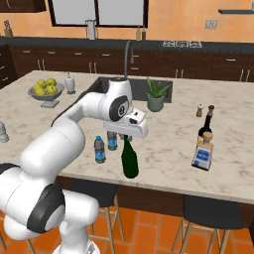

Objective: Move the plastic bottles in the middle to the plastics group, and the glass bottles in the middle to the glass group.

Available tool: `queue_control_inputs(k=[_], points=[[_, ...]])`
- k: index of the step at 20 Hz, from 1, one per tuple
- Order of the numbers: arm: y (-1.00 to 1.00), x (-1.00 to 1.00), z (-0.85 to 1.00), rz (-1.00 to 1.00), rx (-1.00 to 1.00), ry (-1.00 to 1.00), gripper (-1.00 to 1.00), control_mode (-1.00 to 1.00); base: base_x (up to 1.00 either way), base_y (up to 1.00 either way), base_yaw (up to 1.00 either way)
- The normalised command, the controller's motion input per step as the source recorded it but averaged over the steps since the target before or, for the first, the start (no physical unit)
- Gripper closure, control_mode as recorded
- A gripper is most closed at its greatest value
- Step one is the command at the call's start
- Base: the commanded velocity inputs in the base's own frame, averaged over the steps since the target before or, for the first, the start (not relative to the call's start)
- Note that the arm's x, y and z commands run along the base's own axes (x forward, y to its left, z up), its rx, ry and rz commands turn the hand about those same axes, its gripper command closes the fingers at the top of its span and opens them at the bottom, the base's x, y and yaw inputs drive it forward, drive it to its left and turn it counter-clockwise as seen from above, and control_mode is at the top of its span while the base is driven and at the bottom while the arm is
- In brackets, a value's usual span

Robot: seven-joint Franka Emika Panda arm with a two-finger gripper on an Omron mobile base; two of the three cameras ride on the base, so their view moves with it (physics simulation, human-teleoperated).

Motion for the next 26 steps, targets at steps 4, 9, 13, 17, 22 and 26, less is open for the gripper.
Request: queue_control_inputs(k=[4,9,13,17,22,26], points=[[-0.78,0.38,0.12,-0.07,-0.07,0.00,1.00,-1.00,0.00,0.00,0.00],[-0.81,0.39,0.02,-0.07,-0.05,0.00,1.00,-1.00,0.00,0.00,0.00],[-0.75,0.44,0.03,-0.05,0.00,-0.05,1.00,-1.00,0.00,0.00,0.00],[-0.63,0.44,0.00,-0.03,0.00,-0.09,1.00,-1.00,0.00,0.00,0.00],[-0.33,0.39,-0.06,0.00,0.02,-0.13,1.00,-1.00,0.00,0.00,0.00],[-0.16,0.41,-0.17,-0.02,0.02,-0.01,1.00,-1.00,0.00,0.00,0.00]])
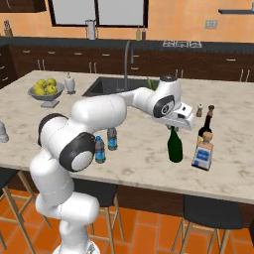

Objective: Move the plastic bottles in the middle to the plastics group, and the glass bottles in the middle to the glass group.

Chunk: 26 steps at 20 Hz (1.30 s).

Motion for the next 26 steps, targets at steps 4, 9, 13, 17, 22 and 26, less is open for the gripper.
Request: queue_control_inputs(k=[4,9,13,17,22,26], points=[[-0.20,0.40,-0.29,-0.06,0.00,0.01,1.00,-1.00,0.00,0.00,0.00],[-0.21,0.32,-0.40,-0.03,0.00,0.01,1.00,-1.00,0.00,0.00,0.00],[-0.21,0.20,-0.56,0.00,0.04,0.08,1.00,-1.00,0.00,0.00,0.00],[-0.12,0.05,-0.56,0.00,0.01,0.04,1.00,-1.00,0.00,0.00,0.00],[0.03,-0.13,-0.54,0.00,0.00,0.08,-1.00,-1.00,0.00,0.00,0.00],[0.15,-0.22,-0.30,0.00,0.00,0.04,-1.00,-1.00,0.00,0.00,0.00]])
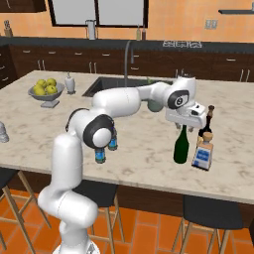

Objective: Move the plastic bottles in the middle to the plastics group, and the glass bottles in the middle to the glass group.

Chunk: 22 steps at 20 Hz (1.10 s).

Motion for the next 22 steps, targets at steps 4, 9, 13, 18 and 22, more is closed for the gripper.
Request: queue_control_inputs(k=[4,9,13,18,22], points=[[0.12,-0.13,0.07,0.00,0.02,0.00,-1.00,-1.00,0.00,0.00,0.00],[0.27,-0.29,0.16,0.00,0.01,0.00,-1.00,-1.00,0.00,0.00,0.00],[0.47,-0.47,0.00,0.00,0.00,0.00,-1.00,-1.00,0.00,0.00,0.00],[0.80,-0.62,-0.05,0.01,0.00,0.00,-1.00,-1.00,0.00,0.00,0.00],[1.00,-0.63,-0.09,0.16,-0.02,0.00,-1.00,-1.00,0.00,0.00,0.00]])
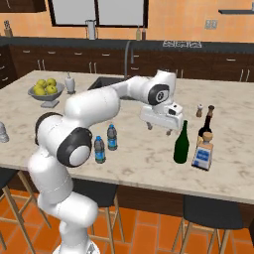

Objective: Move the plastic bottles in the middle to the plastics group, and the glass bottles in the middle to the glass group.

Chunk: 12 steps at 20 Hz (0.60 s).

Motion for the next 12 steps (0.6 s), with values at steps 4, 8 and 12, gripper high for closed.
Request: queue_control_inputs(k=[4,8,12], points=[[1.00,-0.53,-0.02,0.20,-0.06,0.00,-1.00,-1.00,0.00,0.00,0.00],[1.00,-0.36,0.00,0.22,-0.07,0.00,-1.00,-1.00,0.00,0.00,0.00],[1.00,-0.07,0.00,0.25,-0.08,-0.04,-1.00,-1.00,0.00,0.00,0.00]])
